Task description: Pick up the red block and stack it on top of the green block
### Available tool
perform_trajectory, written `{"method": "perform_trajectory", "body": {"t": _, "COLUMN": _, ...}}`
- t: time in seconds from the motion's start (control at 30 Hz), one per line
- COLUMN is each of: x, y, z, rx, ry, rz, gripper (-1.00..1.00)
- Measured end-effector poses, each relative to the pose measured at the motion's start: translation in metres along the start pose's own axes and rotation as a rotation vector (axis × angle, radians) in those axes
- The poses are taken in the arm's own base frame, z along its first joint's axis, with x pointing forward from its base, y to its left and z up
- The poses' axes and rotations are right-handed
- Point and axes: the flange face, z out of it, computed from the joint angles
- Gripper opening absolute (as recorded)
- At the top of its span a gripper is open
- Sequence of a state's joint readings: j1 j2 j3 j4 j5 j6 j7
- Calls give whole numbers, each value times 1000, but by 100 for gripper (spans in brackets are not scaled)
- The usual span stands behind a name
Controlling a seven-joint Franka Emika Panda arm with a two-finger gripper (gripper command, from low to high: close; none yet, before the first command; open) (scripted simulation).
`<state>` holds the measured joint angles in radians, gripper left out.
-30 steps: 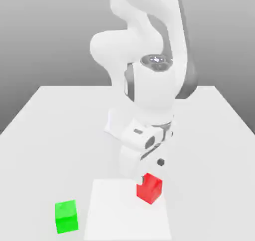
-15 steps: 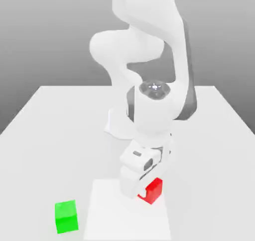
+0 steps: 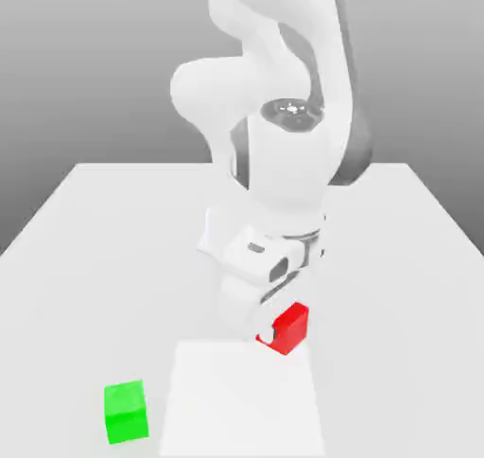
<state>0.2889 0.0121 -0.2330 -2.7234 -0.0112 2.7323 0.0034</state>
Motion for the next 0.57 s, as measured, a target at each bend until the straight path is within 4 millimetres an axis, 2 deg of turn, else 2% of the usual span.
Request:
{"method": "perform_trajectory", "body": {"t": 0.03, "x": 6, "y": 22, "z": -2, "rx": 0, "ry": -1, "rz": 38, "gripper": -100}}
{"method": "perform_trajectory", "body": {"t": 0.1, "x": 14, "y": 84, "z": -8, "rx": 0, "ry": -2, "rz": 147, "gripper": -100}}
{"method": "perform_trajectory", "body": {"t": 0.23, "x": 27, "y": 153, "z": -20, "rx": 5, "ry": -1, "rz": 218, "gripper": -100}}
{"method": "perform_trajectory", "body": {"t": 0.3, "x": 31, "y": 170, "z": -15, "rx": 8, "ry": 2, "rz": 228, "gripper": -100}}
{"method": "perform_trajectory", "body": {"t": 0.43, "x": 33, "y": 173, "z": 28, "rx": 8, "ry": 2, "rz": 227, "gripper": -100}}
{"method": "perform_trajectory", "body": {"t": 0.47, "x": 33, "y": 173, "z": 37, "rx": 8, "ry": 1, "rz": 228, "gripper": 100}}
{"method": "perform_trajectory", "body": {"t": 0.57, "x": 33, "y": 173, "z": 37, "rx": 8, "ry": 1, "rz": 228, "gripper": 100}}
